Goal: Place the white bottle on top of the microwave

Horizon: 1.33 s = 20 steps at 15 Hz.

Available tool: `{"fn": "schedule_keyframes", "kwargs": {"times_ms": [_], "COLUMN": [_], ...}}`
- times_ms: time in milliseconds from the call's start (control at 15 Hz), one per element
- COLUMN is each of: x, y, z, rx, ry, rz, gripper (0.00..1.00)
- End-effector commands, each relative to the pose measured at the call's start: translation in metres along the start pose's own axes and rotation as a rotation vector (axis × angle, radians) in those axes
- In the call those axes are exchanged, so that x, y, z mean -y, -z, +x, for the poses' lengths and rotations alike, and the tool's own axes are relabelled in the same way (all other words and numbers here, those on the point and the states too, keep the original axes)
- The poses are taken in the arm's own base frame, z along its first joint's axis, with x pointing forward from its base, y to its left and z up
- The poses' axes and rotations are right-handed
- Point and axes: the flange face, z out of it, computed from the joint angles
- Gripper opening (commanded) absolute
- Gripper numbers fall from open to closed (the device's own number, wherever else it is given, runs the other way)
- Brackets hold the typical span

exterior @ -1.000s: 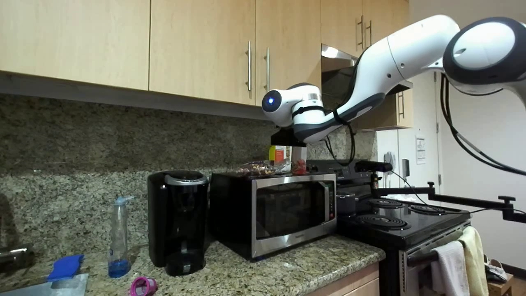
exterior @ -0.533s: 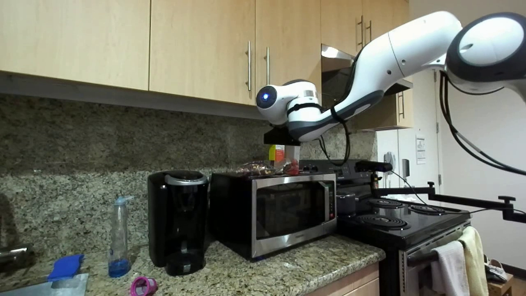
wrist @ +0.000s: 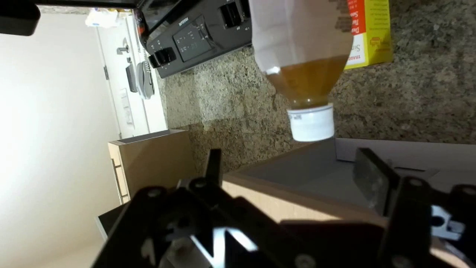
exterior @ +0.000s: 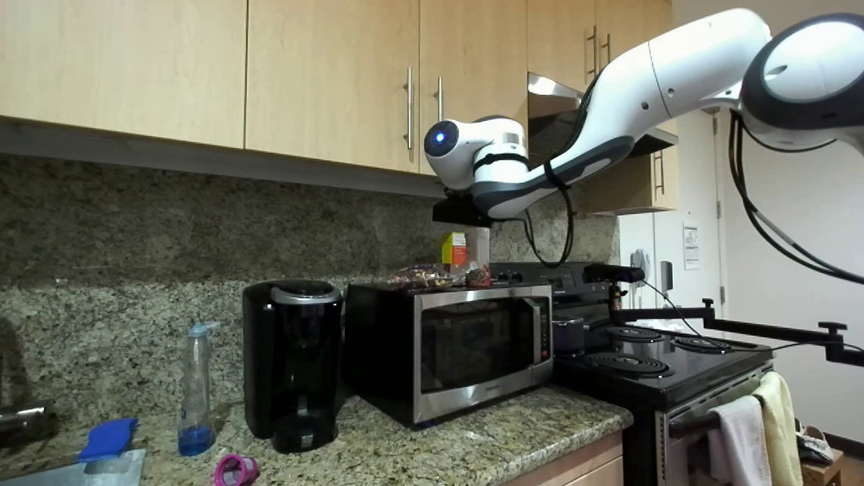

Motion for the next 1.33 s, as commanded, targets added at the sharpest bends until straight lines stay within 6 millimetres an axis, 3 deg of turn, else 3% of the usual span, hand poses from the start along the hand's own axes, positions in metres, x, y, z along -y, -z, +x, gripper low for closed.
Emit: {"fn": "schedule_keyframes", "kwargs": {"times_ms": [0,333,533,867,1000,1067,1267], "x": [-0.008,-0.046,-0.077,-0.125,-0.134,-0.117,-0.129], "y": [0.012,0.045,0.072,0.113,0.123,0.114,0.122], "z": [0.031,0.091,0.115,0.122,0.116,0.124,0.119], "rx": [0.059,0.121,0.165,0.278,0.33,0.286,0.311], "ry": [-0.028,-0.051,-0.007,0.08,0.117,0.075,0.097], "rz": [0.01,0.097,0.225,0.419,0.475,0.415,0.445], "gripper": [1.0,1.0,1.0,1.0,1.0,1.0,1.0]}}
